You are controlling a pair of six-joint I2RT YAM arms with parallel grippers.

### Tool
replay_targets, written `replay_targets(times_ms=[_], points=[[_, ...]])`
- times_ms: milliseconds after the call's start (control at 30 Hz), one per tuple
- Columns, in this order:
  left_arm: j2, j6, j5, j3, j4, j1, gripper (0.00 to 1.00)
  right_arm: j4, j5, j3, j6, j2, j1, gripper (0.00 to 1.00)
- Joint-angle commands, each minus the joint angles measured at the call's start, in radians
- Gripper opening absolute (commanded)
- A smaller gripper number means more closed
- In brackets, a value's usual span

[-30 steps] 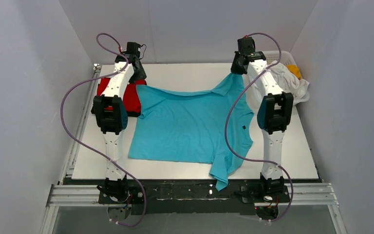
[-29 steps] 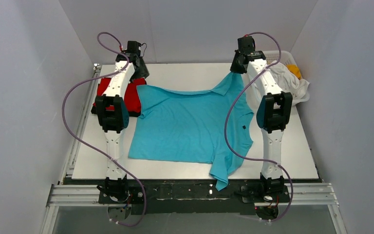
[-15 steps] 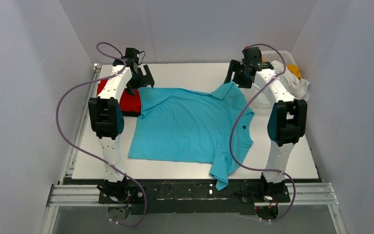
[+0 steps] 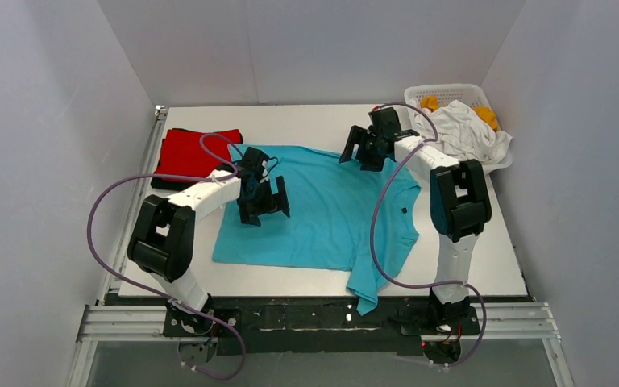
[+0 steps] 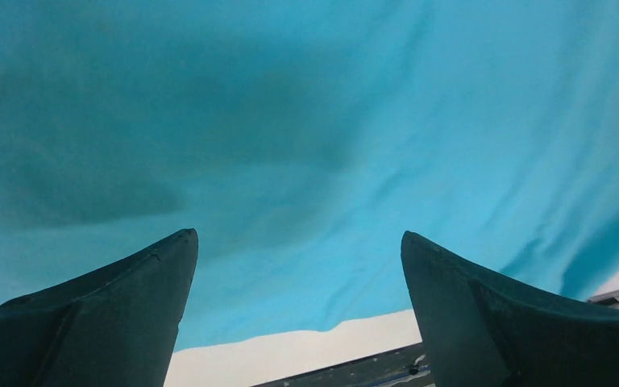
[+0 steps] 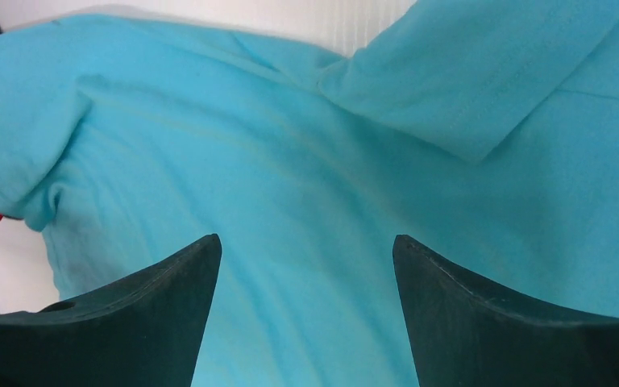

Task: Fold and stack the t-shirts
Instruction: Flatten out the tshirt

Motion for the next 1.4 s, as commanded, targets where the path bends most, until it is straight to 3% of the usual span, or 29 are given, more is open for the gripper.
replay_targets(times_ms=[0, 233, 433, 633, 767, 833, 1067, 1200, 1367], points=[[-0.034, -0.073, 0.053, -0.134, 0.058, 0.012, 0.98, 0.114, 0.05, 0.043, 0.076, 0.053, -0.002, 0.86], [-0.054, -0.1, 0.016, -0.281, 0.072, 0.008, 0.98, 0.193, 0.133, 0.108, 0.141, 0.16, -0.002, 0.85], [-0.091, -0.07, -0.064, -0.348, -0.032, 0.008, 0.98, 0.253, 0.255, 0.205, 0.168, 0.241, -0.002, 0.85], [-0.125, -0.052, -0.088, -0.404, -0.07, 0.007, 0.98, 0.272, 0.244, 0.514, 0.135, 0.408, -0.017, 0.84], [-0.154, -0.047, -0.098, -0.419, -0.065, 0.008, 0.98, 0.202, 0.125, 0.918, 0.08, 0.614, -0.024, 0.84], [-0.164, -0.042, -0.109, -0.398, -0.089, 0.007, 0.98, 0.189, 0.114, 0.982, 0.051, 0.637, -0.025, 0.84], [-0.222, -0.041, -0.154, -0.368, -0.105, 0.007, 0.98, 0.083, 0.178, 0.508, 0.006, 0.252, -0.033, 0.85], [-0.237, -0.035, -0.157, -0.364, -0.103, 0.008, 0.99, 0.14, 0.064, 0.19, 0.04, 0.087, -0.032, 0.85], [-0.248, -0.033, -0.158, -0.371, -0.101, 0.007, 1.0, 0.164, 0.035, 0.098, 0.075, 0.082, -0.031, 0.85]])
